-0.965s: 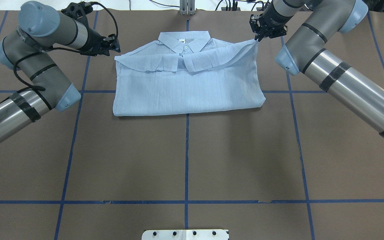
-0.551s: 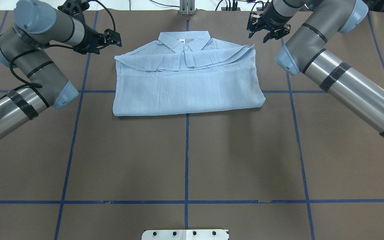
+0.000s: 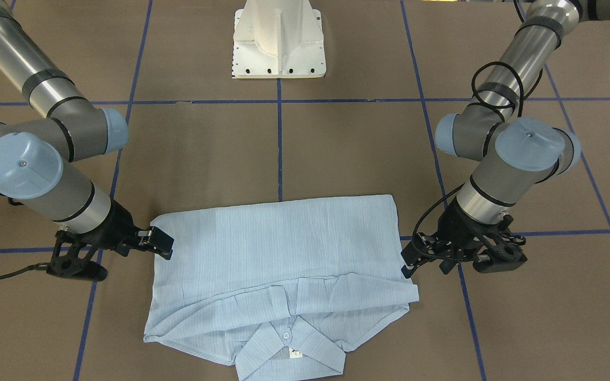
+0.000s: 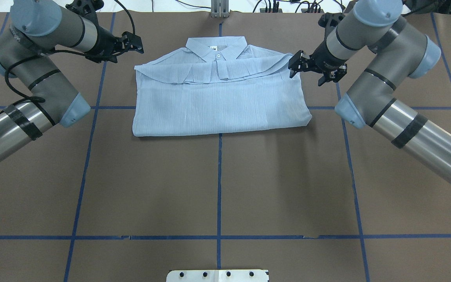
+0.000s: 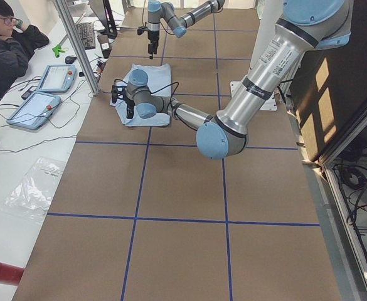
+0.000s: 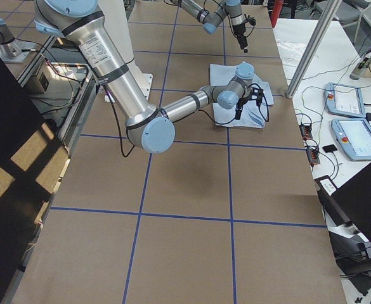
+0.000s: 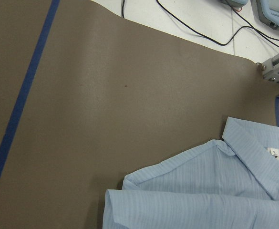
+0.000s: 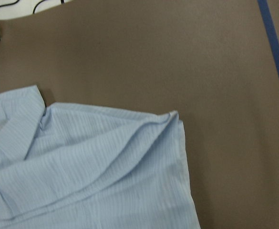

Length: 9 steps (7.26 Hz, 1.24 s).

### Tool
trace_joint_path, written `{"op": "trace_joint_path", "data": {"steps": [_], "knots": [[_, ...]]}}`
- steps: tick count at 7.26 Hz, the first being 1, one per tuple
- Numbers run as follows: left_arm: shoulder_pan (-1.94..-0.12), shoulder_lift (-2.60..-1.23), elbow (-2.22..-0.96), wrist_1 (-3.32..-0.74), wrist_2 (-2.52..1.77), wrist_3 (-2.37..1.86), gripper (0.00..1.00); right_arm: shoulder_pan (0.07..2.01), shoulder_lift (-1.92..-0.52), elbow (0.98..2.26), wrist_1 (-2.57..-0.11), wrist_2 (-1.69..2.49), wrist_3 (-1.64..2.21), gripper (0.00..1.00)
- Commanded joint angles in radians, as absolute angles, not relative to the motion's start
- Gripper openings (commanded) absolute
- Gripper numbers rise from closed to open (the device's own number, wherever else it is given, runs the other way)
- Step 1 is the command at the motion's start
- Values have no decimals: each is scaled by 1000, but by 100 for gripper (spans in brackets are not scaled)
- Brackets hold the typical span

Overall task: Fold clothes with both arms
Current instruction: 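Open both grippers and move the right gripper to the folded edge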

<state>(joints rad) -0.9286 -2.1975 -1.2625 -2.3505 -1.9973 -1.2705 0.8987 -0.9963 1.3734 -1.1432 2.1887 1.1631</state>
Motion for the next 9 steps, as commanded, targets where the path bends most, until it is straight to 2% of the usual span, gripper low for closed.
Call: {"op": "trace_joint_path", "data": {"steps": [1, 2, 4, 6, 8, 9], "knots": [[-928, -2195, -1276, -2349, -1999, -1272, 98, 845, -1061, 1393, -1143, 2186, 1166, 98], [-928, -2195, -1276, -2350, -1999, -1272, 98, 830, -1066, 1385, -1144, 2181, 1161, 98], [-928, -2195, -1276, -2350, -1999, -1272, 98, 821, -1066, 1370, -1146, 2183, 1149, 88], [-928, -2192, -1275, -2350, -1999, -1270, 98, 818, -1068, 1370, -1140, 2189, 1147, 64], [-928, -2189, -1275, -2350, -1997, -1272, 98, 821, -1063, 1376, -1137, 2192, 1147, 22], [-928, -2187, -1275, -2350, -1997, -1270, 98, 830, -1063, 1379, -1135, 2203, 1147, 12]]}}
